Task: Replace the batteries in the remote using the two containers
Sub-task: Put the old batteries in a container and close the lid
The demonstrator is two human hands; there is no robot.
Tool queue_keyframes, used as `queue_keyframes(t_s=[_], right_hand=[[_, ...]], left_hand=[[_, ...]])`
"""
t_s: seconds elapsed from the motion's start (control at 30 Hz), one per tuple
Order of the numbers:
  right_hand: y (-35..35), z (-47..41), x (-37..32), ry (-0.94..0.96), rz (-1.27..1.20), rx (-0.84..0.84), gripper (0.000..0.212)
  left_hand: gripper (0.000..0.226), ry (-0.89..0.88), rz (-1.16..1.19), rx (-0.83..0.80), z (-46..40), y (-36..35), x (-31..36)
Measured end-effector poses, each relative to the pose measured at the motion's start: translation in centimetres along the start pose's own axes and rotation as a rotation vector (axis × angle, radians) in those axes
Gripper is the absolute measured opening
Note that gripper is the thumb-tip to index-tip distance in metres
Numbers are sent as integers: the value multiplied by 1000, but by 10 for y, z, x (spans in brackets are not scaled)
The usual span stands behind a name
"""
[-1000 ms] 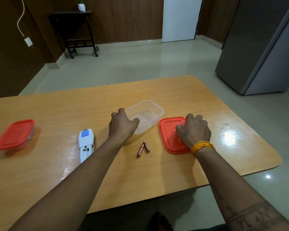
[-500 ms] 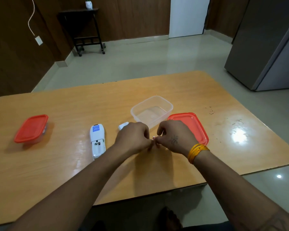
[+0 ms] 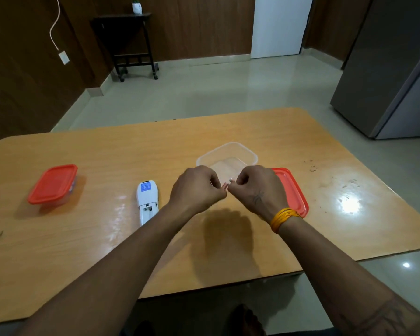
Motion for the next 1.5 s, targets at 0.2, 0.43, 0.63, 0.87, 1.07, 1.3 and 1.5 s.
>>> queue_keyframes(t_s=[0.2, 0.43, 0.63, 0.87, 1.07, 1.3, 1.5], right_hand=[[-8, -30, -8, -43, -184, 193, 19], [-21, -38, -4, -155, -106, 150, 18], [-21, -36, 2, -123, -51, 146, 23], [9, -24, 16, -158, -133, 185, 19], [40, -7, 59, -311, 97, 111, 37], [38, 2, 81, -448, 188, -34, 60], [42, 0, 89, -528, 170, 24, 56]], left_hand=[[12, 65, 91, 288, -27, 11, 2], [23, 138, 43, 212, -38, -9, 1], [21, 149, 74, 208, -34, -9, -1], [19, 135, 262, 265, -20, -2, 25], [25, 125, 497, 49, 3, -38, 64], [49, 168, 435, -94, 9, -65, 85], [53, 174, 492, -86, 10, -68, 90]])
Point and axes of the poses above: each hand's wrist, its own z-axis away from the middle knuckle, its own y-axis out of the back of the hand, x = y × z, the point moved 3 cm from there along -z, towards the middle knuckle, and after that the axes turned 4 degrees about -z, right-handed, at the moved point
